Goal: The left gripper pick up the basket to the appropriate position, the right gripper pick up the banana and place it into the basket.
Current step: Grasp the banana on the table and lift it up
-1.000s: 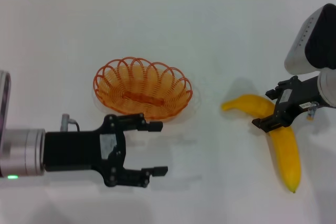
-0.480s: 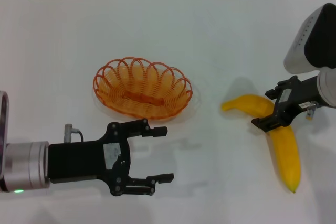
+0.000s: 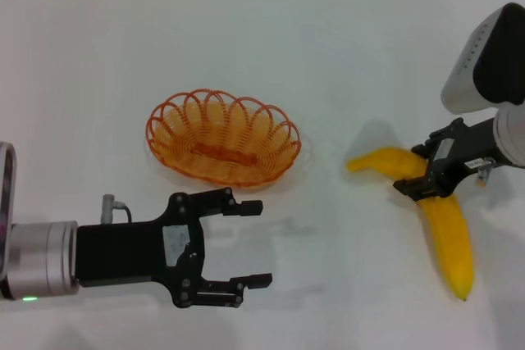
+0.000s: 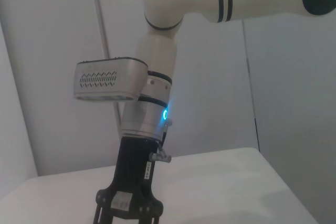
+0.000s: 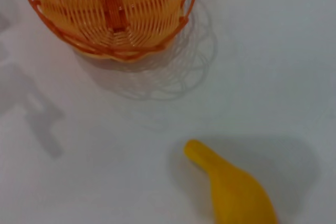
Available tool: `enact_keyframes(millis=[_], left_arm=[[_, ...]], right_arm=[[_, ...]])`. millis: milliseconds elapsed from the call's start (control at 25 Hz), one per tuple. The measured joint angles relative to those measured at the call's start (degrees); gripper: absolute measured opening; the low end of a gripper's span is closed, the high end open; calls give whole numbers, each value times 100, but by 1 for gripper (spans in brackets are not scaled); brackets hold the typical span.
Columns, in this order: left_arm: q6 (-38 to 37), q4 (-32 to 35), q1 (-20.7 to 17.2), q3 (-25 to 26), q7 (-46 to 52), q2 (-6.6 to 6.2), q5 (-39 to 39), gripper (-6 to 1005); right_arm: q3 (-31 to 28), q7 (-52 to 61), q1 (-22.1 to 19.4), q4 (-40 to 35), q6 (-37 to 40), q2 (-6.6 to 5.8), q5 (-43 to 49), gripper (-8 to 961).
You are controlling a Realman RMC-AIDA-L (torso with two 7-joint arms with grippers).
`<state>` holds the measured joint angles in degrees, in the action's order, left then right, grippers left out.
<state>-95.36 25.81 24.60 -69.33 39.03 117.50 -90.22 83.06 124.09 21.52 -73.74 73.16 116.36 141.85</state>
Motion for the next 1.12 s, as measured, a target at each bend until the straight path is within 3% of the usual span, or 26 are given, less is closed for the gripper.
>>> enact_keyframes(millis=[40,240,680,1000,1120], left_arm=[[0,1,3,-1,0,0,0,796],[0,3,8,-2,-1,-6,0,796],[-1,3,22,-11,-2,-2,-21,794],[-1,3,38,-10,-1,1,-11,793],[-1,3,39,-10,-1,-3,-12,793]], right_arm=[[-9,2,7,0,23,0,0,820],[-38,58,35,0,59,0,-2,602],[32,25,154,-374,-35,11,-73,550],[75,13,174,-378,-25,3,-125,425],[84,30,190,-378,68,-2,-38,499]])
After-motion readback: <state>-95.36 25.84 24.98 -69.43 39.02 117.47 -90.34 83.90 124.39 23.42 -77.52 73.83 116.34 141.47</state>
